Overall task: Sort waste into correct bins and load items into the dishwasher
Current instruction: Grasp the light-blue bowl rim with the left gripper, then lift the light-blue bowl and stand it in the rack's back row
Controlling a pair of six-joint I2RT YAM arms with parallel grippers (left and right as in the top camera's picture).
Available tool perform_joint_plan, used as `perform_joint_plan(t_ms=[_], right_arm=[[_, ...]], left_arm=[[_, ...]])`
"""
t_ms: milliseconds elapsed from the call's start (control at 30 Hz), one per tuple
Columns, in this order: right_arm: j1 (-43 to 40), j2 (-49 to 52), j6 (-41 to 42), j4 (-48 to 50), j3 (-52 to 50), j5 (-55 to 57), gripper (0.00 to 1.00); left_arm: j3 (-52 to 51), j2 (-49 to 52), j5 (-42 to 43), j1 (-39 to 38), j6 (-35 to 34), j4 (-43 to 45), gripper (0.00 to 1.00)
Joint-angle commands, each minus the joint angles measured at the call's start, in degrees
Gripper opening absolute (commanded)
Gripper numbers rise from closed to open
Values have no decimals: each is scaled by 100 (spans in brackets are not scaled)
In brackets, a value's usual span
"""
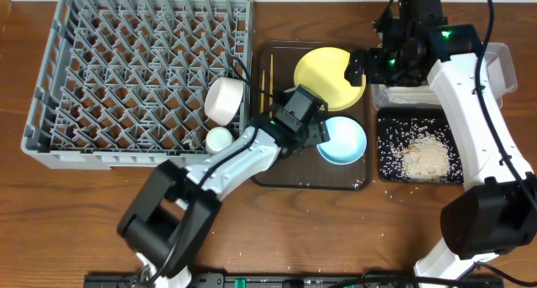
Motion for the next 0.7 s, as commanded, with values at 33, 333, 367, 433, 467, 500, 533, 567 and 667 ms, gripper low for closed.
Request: perform_joint_plan(t_ms=[33,333,367,433,467,500,533,567,667], right_arm=[[52,-31,-44,-2,0,9,99],[52,-31,-44,-2,0,9,99],[52,-31,-44,-2,0,9,99],[52,-31,-44,-2,0,9,99],[52,-31,-44,-2,0,9,99],[52,-31,-42,-2,0,9,99],[52,-31,-44,-2,0,9,99],[52,-31,-42,-2,0,9,99],[55,-31,-42,-2,0,9,99]], left_arm=[[15,400,448,-7,-149,186,72],[15,931,474,-13,-129,498,21],[17,929,472,-11,-129,501,11],[17,881,474,0,-129,492,7],[17,839,474,7,-129,466,7],[17,758,468,15,-127,404,7],[17,675,455,35,-118,358,7],[17,555,444,59,-37,317,7],[17,138,146,168,494,190,7]])
